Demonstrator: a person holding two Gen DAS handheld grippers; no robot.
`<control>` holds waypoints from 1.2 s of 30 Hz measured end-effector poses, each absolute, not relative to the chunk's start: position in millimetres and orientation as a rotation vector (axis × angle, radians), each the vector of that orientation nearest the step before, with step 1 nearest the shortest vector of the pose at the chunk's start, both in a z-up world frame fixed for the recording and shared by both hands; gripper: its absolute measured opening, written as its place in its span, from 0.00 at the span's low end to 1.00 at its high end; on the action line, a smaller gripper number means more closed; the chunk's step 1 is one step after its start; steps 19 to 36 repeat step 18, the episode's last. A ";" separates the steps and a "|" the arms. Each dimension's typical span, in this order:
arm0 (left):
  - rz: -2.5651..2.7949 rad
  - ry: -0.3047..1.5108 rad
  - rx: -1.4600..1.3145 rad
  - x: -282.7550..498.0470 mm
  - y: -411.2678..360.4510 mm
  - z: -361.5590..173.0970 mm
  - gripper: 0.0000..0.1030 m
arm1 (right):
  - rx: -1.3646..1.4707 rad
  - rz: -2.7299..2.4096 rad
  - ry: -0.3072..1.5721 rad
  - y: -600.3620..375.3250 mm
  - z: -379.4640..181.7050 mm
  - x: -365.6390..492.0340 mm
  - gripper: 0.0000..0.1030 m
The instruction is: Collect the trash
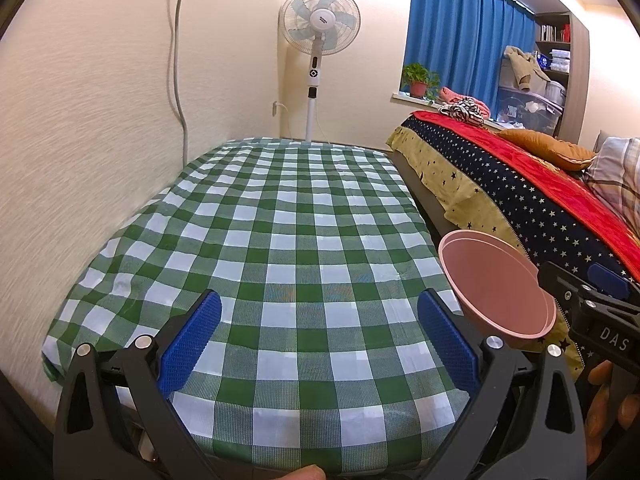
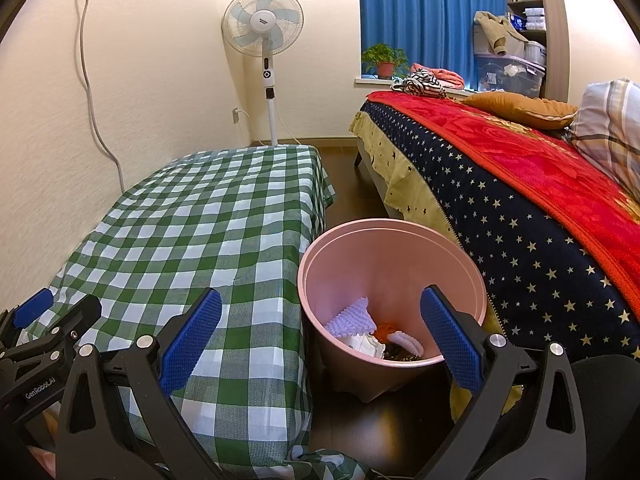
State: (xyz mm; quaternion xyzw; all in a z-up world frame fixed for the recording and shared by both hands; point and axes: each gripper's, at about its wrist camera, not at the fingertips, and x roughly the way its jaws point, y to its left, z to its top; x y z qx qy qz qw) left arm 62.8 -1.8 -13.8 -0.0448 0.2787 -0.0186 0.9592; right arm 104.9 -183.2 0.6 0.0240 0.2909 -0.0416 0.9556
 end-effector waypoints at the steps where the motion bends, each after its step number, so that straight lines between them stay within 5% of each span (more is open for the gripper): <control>1: -0.038 0.565 -0.091 62.9 -1.8 -13.8 0.92 | 0.048 -0.084 0.591 -183.2 0.5 104.9 0.95; 36: -0.030 0.559 -0.077 61.7 -2.4 -12.0 0.92 | 0.047 -0.084 0.591 -183.4 1.0 104.8 0.95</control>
